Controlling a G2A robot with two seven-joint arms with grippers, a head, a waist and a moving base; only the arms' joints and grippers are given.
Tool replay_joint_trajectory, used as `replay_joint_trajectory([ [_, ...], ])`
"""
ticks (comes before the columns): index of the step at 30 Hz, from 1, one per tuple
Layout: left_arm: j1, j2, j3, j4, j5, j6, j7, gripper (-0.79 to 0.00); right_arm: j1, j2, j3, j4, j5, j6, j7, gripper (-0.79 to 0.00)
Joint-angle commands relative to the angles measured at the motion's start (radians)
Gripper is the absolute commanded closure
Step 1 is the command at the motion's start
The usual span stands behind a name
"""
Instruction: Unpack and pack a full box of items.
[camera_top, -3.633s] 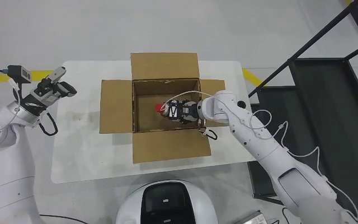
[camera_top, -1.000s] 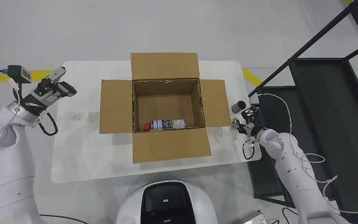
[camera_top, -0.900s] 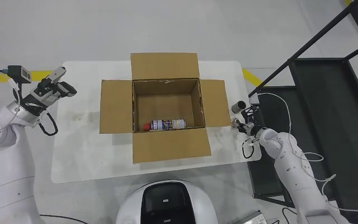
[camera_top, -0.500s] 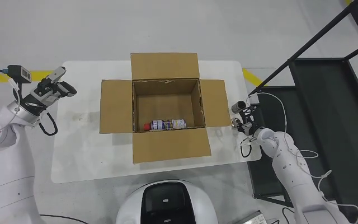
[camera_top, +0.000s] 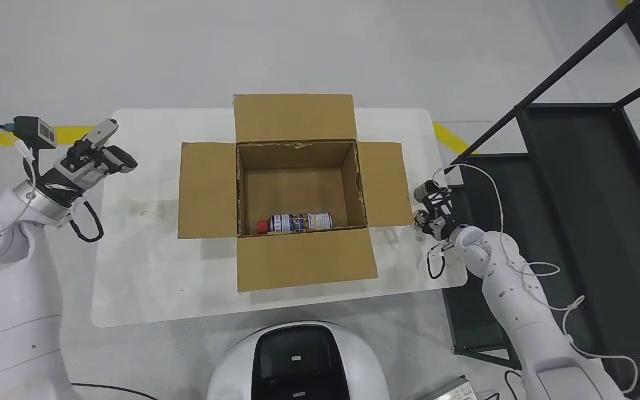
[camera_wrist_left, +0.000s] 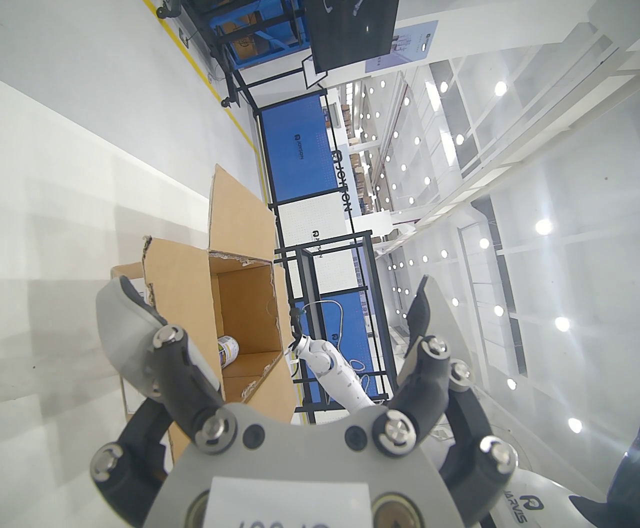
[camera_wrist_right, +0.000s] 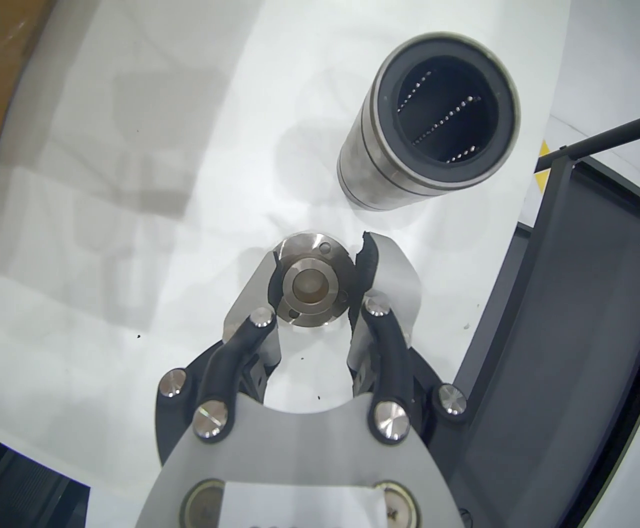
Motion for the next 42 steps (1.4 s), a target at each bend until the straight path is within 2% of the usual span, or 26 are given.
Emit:
replay_joint_trajectory([
  [1,0.0,0.0,0.0,0.0,0.0,0.0,0.0,-0.785,-0.005,0.001,0.0,-0.008,-0.009,0.005,-0.005,-0.132],
  [2,0.0,0.0,0.0,0.0,0.0,0.0,0.0,-0.785,-0.008,0.002,0.0,-0.013,-0.017,0.009,-0.007,-0.031],
  [3,0.0,0.0,0.0,0.0,0.0,0.0,0.0,-0.785,-0.011,0.002,0.001,-0.016,-0.018,0.013,-0.009,0.0],
  [12,0.0,0.0,0.0,0.0,0.0,0.0,0.0,-0.785,-0.064,0.014,0.044,-0.089,-0.024,0.035,-0.032,0.0],
  [18,0.0,0.0,0.0,0.0,0.0,0.0,0.0,-0.785,-0.15,0.031,0.122,-0.195,0.041,-0.018,-0.014,0.0],
  [25,0.0,0.0,0.0,0.0,0.0,0.0,0.0,-0.785,-0.344,0.062,0.287,-0.517,0.126,-0.124,0.061,0.0],
  [30,0.0,0.0,0.0,0.0,0.0,0.0,0.0,-0.785,-0.422,0.071,0.373,-0.712,0.154,-0.124,0.097,0.0],
  [33,0.0,0.0,0.0,0.0,0.0,0.0,0.0,-0.785,-0.419,0.073,0.389,-0.775,0.186,-0.142,0.098,0.0],
  [36,0.0,0.0,0.0,0.0,0.0,0.0,0.0,-0.785,-0.364,0.075,0.358,-0.794,0.193,-0.173,0.121,0.0],
  [42,0.0,0.0,0.0,0.0,0.0,0.0,0.0,-0.785,-0.153,0.064,0.163,-0.73,0.219,-0.213,0.187,0.0],
])
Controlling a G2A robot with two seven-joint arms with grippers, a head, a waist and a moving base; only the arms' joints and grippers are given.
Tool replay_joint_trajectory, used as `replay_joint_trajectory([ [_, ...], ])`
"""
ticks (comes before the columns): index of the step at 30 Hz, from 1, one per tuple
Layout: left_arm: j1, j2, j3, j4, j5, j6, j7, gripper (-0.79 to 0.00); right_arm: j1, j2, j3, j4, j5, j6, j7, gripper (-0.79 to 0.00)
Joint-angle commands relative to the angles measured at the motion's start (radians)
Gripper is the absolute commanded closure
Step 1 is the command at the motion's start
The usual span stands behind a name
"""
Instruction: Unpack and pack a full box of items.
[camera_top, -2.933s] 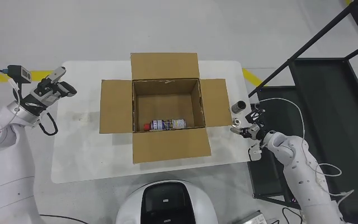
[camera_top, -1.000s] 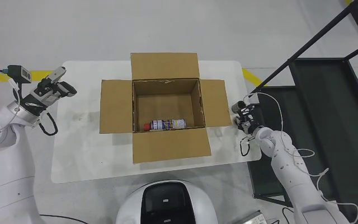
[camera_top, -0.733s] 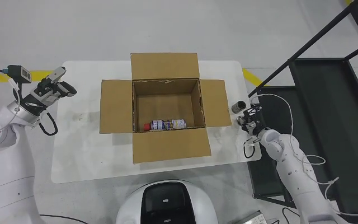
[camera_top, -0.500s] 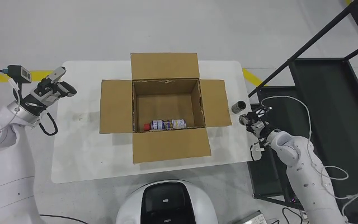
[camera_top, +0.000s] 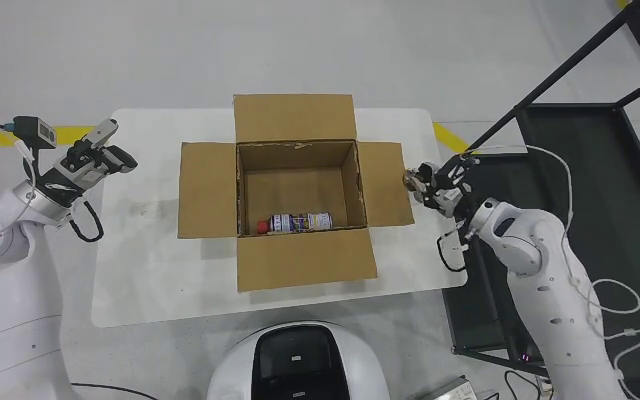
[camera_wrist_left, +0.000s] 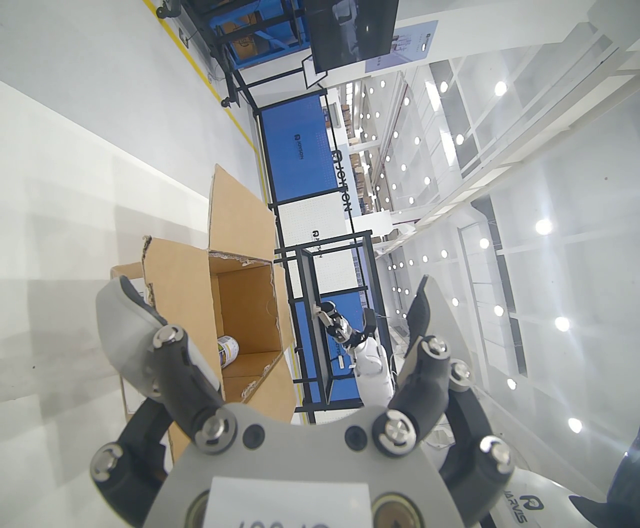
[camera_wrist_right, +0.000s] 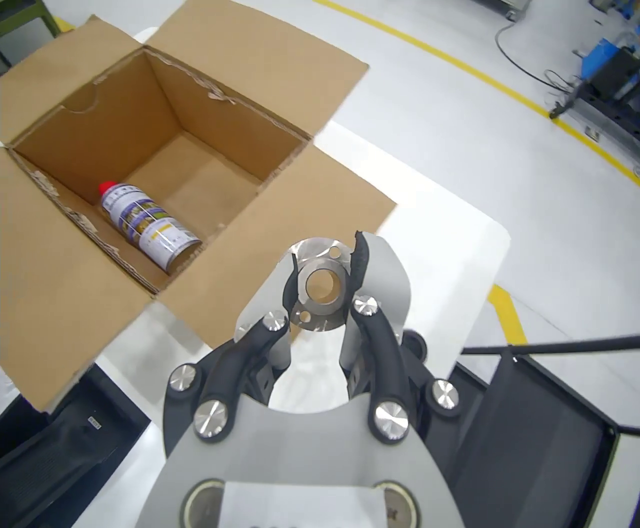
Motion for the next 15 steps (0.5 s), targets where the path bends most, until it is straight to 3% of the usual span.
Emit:
replay_joint_trajectory([
  [1,0.0,0.0,0.0,0.0,0.0,0.0,0.0,-0.785,0.087,-0.007,-0.084,0.024,-0.004,-0.002,0.02,0.0],
  [15,0.0,0.0,0.0,0.0,0.0,0.0,0.0,-0.785,0.506,-0.112,-0.597,0.276,0.015,0.037,0.045,0.0],
])
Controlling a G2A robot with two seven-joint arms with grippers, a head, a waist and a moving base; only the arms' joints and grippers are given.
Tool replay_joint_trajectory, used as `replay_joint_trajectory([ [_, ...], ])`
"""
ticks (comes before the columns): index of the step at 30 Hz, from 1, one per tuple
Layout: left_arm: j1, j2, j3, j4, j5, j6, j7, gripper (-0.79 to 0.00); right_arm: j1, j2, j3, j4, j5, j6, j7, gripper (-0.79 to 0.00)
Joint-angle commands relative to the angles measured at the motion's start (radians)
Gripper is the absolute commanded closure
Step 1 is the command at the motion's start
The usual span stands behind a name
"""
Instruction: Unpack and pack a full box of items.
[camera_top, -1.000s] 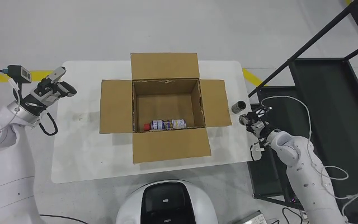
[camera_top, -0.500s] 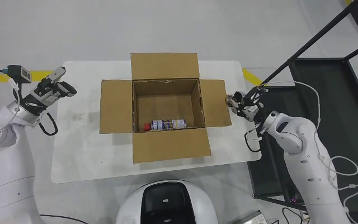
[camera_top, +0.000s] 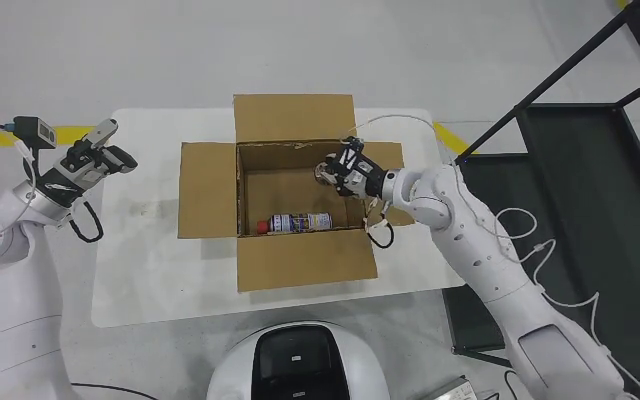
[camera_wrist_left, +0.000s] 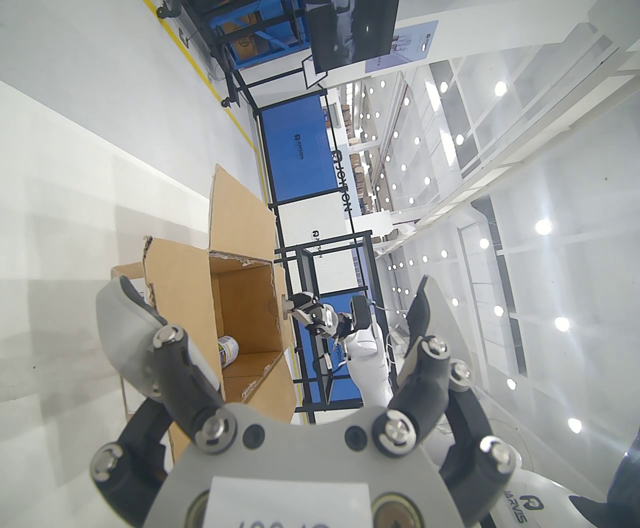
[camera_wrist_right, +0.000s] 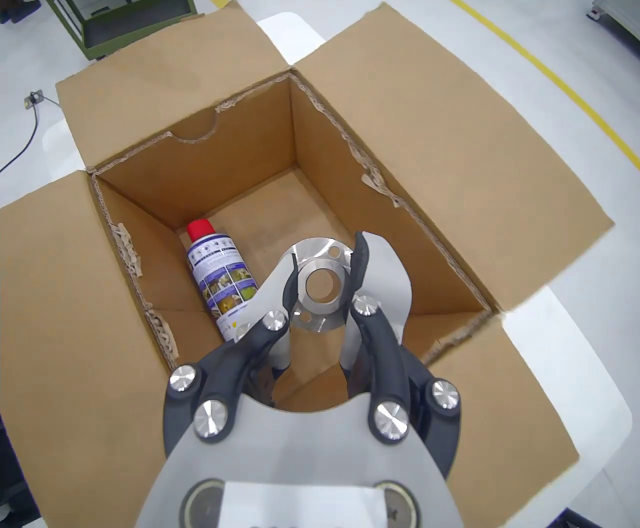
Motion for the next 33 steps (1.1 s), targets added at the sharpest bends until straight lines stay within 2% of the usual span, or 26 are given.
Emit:
replay_joint_trajectory([
  [1,0.0,0.0,0.0,0.0,0.0,0.0,0.0,-0.785,0.052,-0.018,-0.059,0.046,0.006,0.009,-0.006,0.0],
  [9,0.0,0.0,0.0,0.0,0.0,0.0,0.0,-0.785,0.19,-0.097,-0.246,0.227,0.011,0.038,-0.058,0.0],
  [17,0.0,0.0,0.0,0.0,0.0,0.0,0.0,-0.785,0.264,-0.16,-0.342,0.403,0.009,0.057,-0.133,0.0],
  [18,0.0,0.0,0.0,0.0,0.0,0.0,0.0,-0.785,0.27,-0.167,-0.35,0.422,0.01,0.056,-0.139,-0.055],
  [19,0.0,0.0,0.0,0.0,0.0,0.0,0.0,-0.785,0.277,-0.173,-0.357,0.439,0.009,0.055,-0.147,-0.296],
  [20,0.0,0.0,0.0,0.0,0.0,0.0,0.0,-0.785,0.283,-0.179,-0.364,0.456,0.007,0.053,-0.153,-0.416],
  [22,0.0,0.0,0.0,0.0,0.0,0.0,0.0,-0.785,0.293,-0.191,-0.377,0.486,0.003,0.049,-0.167,-0.763],
  [23,0.0,0.0,0.0,0.0,0.0,0.0,0.0,-0.785,0.298,-0.196,-0.381,0.499,0.001,0.048,-0.175,-0.785],
  [29,0.0,0.0,0.0,0.0,0.0,0.0,0.0,-0.785,0.315,-0.211,-0.38,0.549,0.0,0.015,-0.232,-0.785],
  [33,0.0,0.0,0.0,0.0,0.0,0.0,0.0,-0.785,0.299,-0.188,-0.323,0.532,0.001,-0.039,-0.288,-0.785],
])
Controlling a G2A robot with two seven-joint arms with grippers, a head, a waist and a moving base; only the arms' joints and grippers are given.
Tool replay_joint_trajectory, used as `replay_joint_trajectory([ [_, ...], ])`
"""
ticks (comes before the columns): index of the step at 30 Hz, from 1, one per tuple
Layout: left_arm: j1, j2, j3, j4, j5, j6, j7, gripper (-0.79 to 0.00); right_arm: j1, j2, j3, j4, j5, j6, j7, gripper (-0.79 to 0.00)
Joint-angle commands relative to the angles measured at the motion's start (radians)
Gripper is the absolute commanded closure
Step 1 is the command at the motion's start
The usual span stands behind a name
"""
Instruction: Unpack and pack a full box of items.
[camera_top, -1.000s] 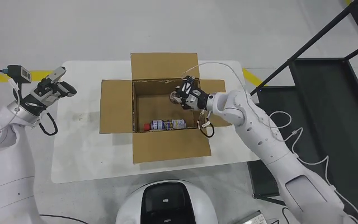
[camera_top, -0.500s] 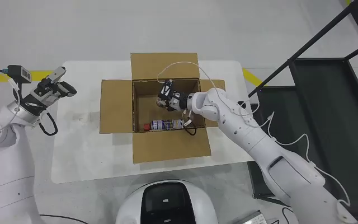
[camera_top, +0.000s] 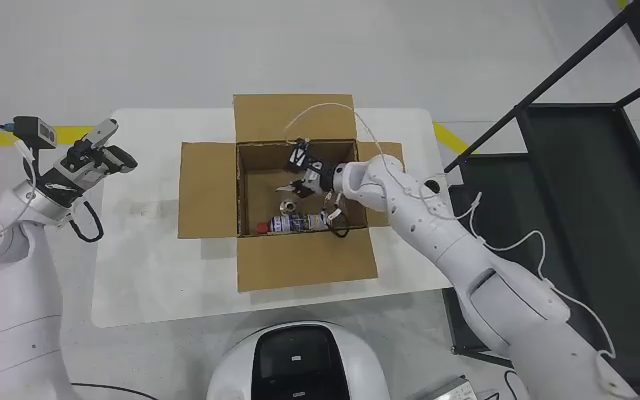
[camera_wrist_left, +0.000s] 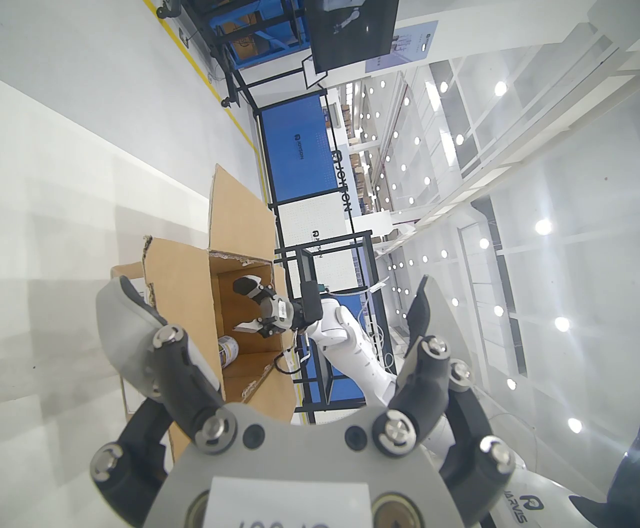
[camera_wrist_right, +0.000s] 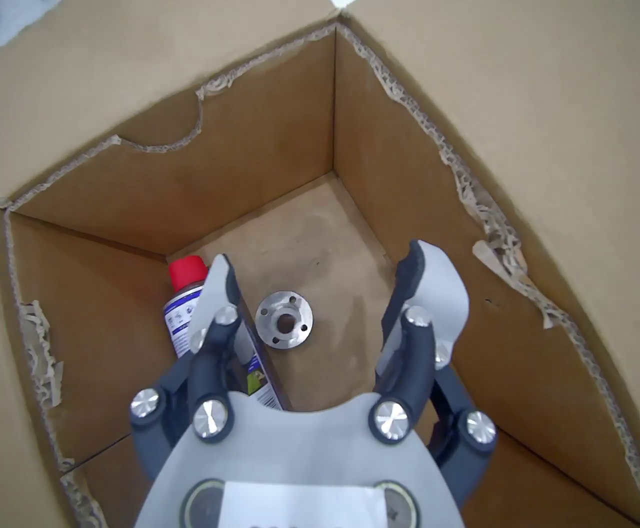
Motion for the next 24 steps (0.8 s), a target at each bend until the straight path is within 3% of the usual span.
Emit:
replay_joint_trajectory([
  [1,0.0,0.0,0.0,0.0,0.0,0.0,0.0,-0.785,-0.017,0.023,0.045,-0.025,-0.01,-0.038,-0.026,-0.785],
  [6,0.0,0.0,0.0,0.0,0.0,0.0,0.0,-0.785,-0.142,0.12,0.248,-0.185,-0.064,-0.124,-0.064,-0.785],
  [13,0.0,0.0,0.0,0.0,0.0,0.0,0.0,-0.785,-0.511,0.25,0.65,-0.526,-0.136,-0.185,-0.041,-0.785],
  [18,0.0,0.0,0.0,0.0,0.0,0.0,0.0,-0.785,-0.697,0.285,0.843,-0.56,-0.101,-0.175,-0.062,-0.785],
  [24,0.0,0.0,0.0,0.0,0.0,0.0,0.0,-0.785,-0.76,0.297,0.943,-0.484,-0.057,-0.097,-0.052,-0.785],
])
